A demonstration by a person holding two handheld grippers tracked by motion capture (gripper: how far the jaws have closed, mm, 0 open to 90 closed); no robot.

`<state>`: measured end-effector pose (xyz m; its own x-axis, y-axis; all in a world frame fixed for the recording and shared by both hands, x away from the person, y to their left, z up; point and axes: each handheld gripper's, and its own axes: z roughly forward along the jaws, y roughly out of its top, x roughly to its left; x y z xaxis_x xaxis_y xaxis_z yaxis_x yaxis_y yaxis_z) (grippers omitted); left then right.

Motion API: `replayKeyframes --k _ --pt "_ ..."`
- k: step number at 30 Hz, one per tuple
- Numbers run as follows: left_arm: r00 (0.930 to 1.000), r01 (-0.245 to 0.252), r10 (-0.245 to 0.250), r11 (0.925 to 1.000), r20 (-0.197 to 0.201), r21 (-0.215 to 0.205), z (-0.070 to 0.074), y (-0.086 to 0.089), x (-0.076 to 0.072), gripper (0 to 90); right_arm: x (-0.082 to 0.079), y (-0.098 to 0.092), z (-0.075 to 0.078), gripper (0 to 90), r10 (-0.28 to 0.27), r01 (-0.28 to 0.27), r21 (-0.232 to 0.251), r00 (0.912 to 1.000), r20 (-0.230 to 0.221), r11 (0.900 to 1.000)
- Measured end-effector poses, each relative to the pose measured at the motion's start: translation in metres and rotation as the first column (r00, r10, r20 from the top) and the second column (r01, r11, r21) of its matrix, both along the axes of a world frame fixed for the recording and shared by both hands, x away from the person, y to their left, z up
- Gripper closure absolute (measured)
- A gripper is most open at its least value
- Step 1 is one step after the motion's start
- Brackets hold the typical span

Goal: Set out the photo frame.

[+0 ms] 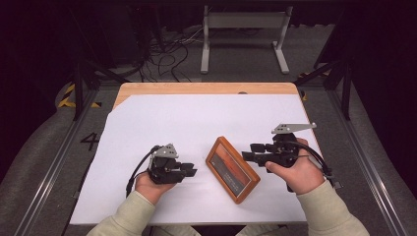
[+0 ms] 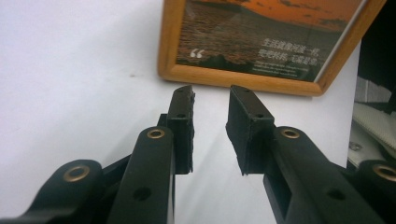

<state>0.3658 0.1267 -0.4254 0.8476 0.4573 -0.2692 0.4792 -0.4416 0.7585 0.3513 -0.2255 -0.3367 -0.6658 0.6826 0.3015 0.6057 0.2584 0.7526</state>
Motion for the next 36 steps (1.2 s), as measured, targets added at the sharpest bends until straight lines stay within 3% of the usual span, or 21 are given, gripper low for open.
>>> replayKeyframes --k 4,7,8,9,10,12,15,19,24,29,32,36 --pt "0.9996 -0.029 0.029 0.9994 -0.009 -0.021 0.001 0.009 0.003 71.2 0.012 0.013 -0.001 50.0 0.012 -0.015 -0.052 0.9989 -0.045 0.999" --pt "0.9991 -0.041 0.041 0.9989 -0.01 -0.022 0.001 0.013 0.004 71.2 0.017 0.022 -0.004 54.2 0.03 -0.037 -0.07 0.9943 -0.102 0.997" --pt "0.9991 -0.041 0.041 0.9989 -0.01 -0.022 0.001 0.013 0.004 71.2 0.017 0.022 -0.004 54.2 0.03 -0.037 -0.07 0.9943 -0.102 0.997" --pt "0.9989 -0.047 0.047 0.9987 -0.009 -0.02 0.001 0.015 0.005 71.2 0.022 0.027 -0.008 53.4 0.034 -0.048 -0.111 0.9915 -0.125 0.993" --pt "0.9985 -0.054 0.054 0.9983 -0.007 -0.021 0.001 0.015 0.005 71.1 0.023 0.029 -0.01 53.4 0.03 -0.047 -0.121 0.99 -0.138 0.992" --pt "0.9982 -0.06 0.06 0.998 -0.002 -0.019 0.001 0.017 0.005 71.2 0.026 0.033 -0.014 53.9 0.021 -0.049 -0.143 0.981 -0.193 0.988" --pt "0.9973 -0.074 0.074 0.997 -0.005 -0.025 0.002 0.02 0.005 71.2 0.028 0.039 -0.018 54.5 0.02 -0.06 -0.176 0.9752 -0.221 0.983" --pt "0.9967 -0.081 0.081 0.9966 -0.003 -0.015 0.001 0.023 0.006 71.2 0.032 0.049 -0.027 57.7 0.018 -0.086 -0.232 0.9592 -0.282 0.969" --pt "0.9948 -0.102 0.101 0.9947 -0.005 -0.019 0.001 0.027 0.006 71.2 0.037 0.058 -0.034 70.6 0.024 -0.125 -0.268 0.9359 -0.351 0.955" --pt "0.9926 -0.121 0.121 0.9924 -0.006 -0.021 0.001 0.034 0.006 71.2 0.038 0.06 -0.034 72.4 -0.013 -0.105 -0.291 0.9269 -0.375 0.951" --pt "0.9917 -0.128 0.128 0.9914 -0.004 -0.025 0.002 0.037 0.006 71.3 0.038 0.063 -0.032 72.6 -0.016 -0.108 -0.311 0.9282 -0.372 0.944" --pt "0.9903 -0.139 0.139 0.9898 -0.002 -0.03 0.002 0.04 0.006 71.3 0.041 0.063 -0.022 72.7 0.009 -0.13 -0.343 0.9431 -0.332 0.931"
